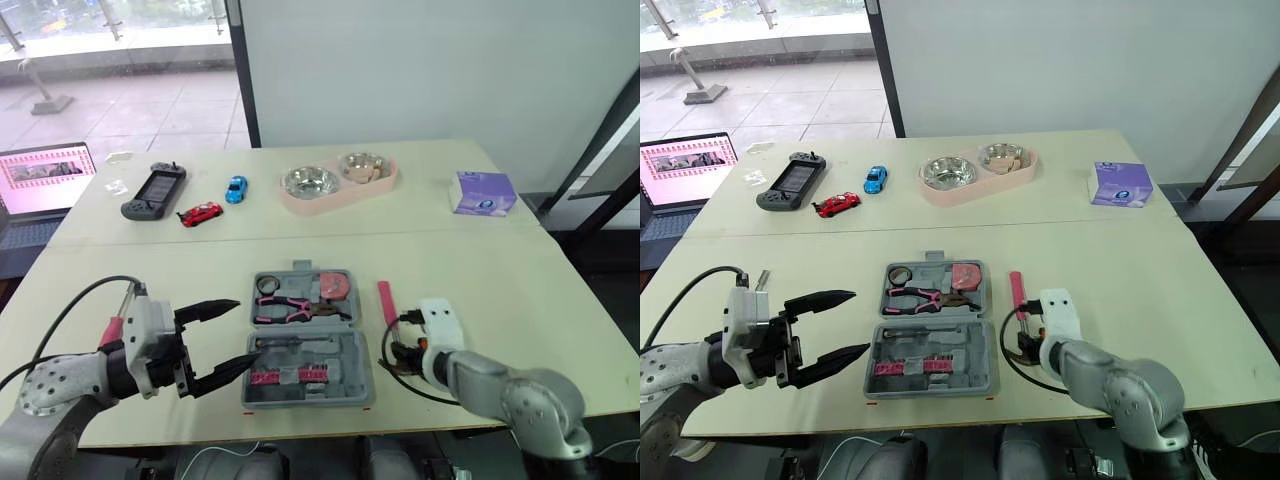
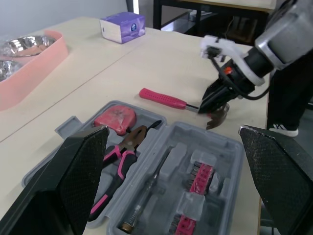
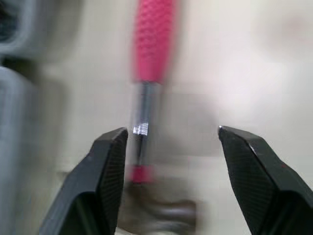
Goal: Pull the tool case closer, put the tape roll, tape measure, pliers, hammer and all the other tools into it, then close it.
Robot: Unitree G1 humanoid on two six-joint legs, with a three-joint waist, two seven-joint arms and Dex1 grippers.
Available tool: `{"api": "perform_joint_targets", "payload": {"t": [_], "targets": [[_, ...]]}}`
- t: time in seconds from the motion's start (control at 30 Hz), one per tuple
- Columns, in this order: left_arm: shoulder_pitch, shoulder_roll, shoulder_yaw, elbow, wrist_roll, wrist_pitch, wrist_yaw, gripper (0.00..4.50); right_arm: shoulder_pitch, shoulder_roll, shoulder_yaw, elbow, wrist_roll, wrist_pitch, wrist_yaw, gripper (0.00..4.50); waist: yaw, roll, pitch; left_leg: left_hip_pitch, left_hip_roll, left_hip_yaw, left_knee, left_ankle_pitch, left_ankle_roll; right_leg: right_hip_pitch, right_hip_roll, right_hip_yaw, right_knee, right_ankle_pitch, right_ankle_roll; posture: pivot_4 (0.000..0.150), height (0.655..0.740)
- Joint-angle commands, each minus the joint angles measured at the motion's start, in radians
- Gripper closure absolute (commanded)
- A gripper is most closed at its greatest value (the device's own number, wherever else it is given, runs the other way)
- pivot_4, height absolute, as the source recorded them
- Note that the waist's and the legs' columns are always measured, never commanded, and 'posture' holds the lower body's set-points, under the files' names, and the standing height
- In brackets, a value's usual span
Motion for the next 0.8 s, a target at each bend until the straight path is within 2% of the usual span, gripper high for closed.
{"api": "perform_joint_targets", "payload": {"t": [0.03,0.13,0.27,0.43,0.8], "targets": [[-0.013,0.012,0.011,-0.006,-0.013,-0.002,-0.009,0.00,0.106,-0.071,0.148,-0.037,-0.256,-0.331,0.121,1.30,-0.002,0.000,0.000,0.000,0.000,0.000,0.000,0.000,0.000,0.000,0.000,0.000,0.000,0.000,0.000,0.150,0.7360],[-0.029,0.018,0.010,-0.002,-0.018,0.005,-0.012,0.00,0.172,-0.036,0.175,0.004,-0.341,-0.502,0.181,1.30,-0.006,0.000,0.000,0.001,0.000,0.000,0.000,0.000,0.000,0.000,0.000,0.000,0.001,0.000,0.000,0.150,0.7360],[-0.039,0.030,0.014,0.009,-0.020,0.008,-0.027,0.00,0.165,0.044,0.171,0.067,-0.400,-0.566,0.209,1.30,-0.005,-0.001,0.000,0.001,0.000,0.000,0.000,0.000,0.000,0.000,0.000,0.000,0.001,0.000,-0.001,0.150,0.7360],[-0.050,0.038,0.019,0.014,-0.022,0.015,-0.039,0.00,0.126,0.136,0.146,0.147,-0.447,-0.530,0.198,1.30,-0.001,-0.001,0.000,0.001,0.000,0.000,0.000,0.000,0.000,0.000,0.000,0.000,0.001,0.000,-0.001,0.150,0.7360],[-0.063,0.047,0.023,0.020,-0.022,0.018,-0.046,0.00,0.168,0.175,0.113,0.158,-0.520,-0.438,0.240,1.30,0.000,-0.001,0.000,0.001,0.000,0.000,0.000,0.000,0.000,0.000,0.000,0.000,0.001,0.000,-0.002,0.150,0.7360]]}}
